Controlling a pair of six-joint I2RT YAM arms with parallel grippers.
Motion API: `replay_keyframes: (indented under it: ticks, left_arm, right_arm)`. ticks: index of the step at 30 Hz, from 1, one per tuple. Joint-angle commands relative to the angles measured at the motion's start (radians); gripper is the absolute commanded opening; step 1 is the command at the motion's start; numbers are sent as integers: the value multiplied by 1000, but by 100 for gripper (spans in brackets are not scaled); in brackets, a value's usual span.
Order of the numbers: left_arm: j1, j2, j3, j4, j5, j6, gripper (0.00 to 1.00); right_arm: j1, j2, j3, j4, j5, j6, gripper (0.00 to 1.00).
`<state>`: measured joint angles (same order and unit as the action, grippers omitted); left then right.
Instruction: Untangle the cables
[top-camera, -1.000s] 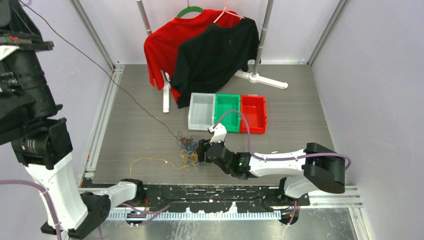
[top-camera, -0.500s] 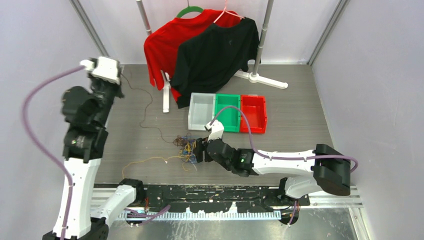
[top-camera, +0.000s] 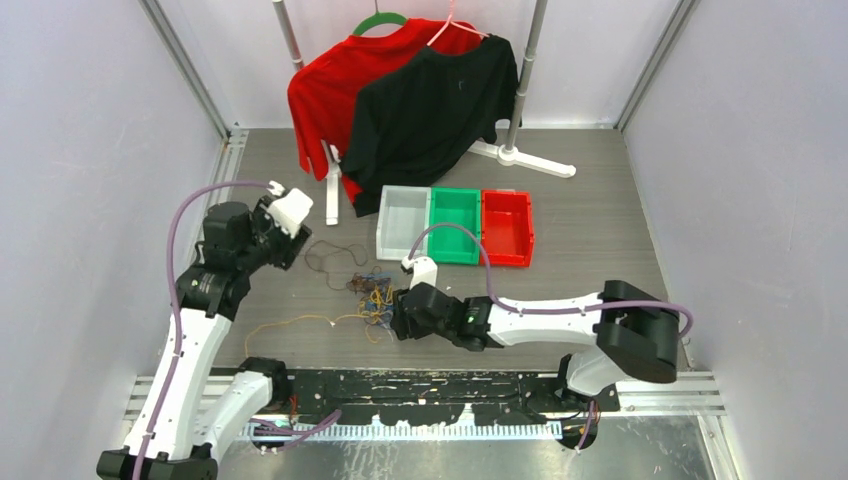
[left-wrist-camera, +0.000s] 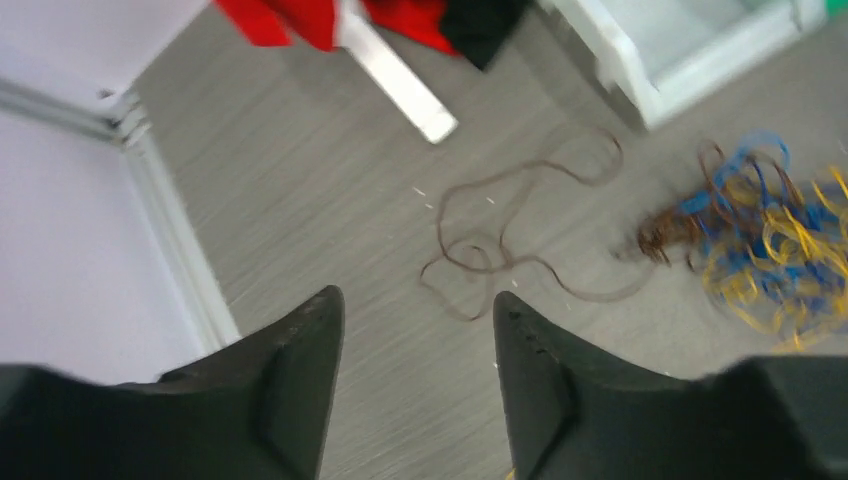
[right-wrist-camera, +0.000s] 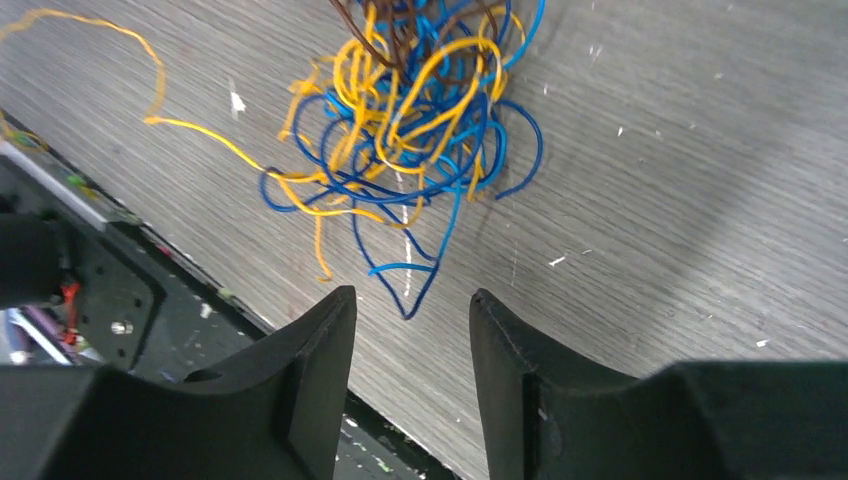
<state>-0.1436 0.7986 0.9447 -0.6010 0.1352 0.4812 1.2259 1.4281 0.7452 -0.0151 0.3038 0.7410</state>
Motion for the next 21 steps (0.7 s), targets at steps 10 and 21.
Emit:
replay_keyframes:
  ticks: [10,21]
  left_arm:
    - [-22,21,-18,-342,568,29,93]
    - [-309,210,-53,-124,468,11,92]
  right_arm:
    - [-72,52,35,161,-92,-11,11]
    - [-72,-172,-9,80,-190,-79,1]
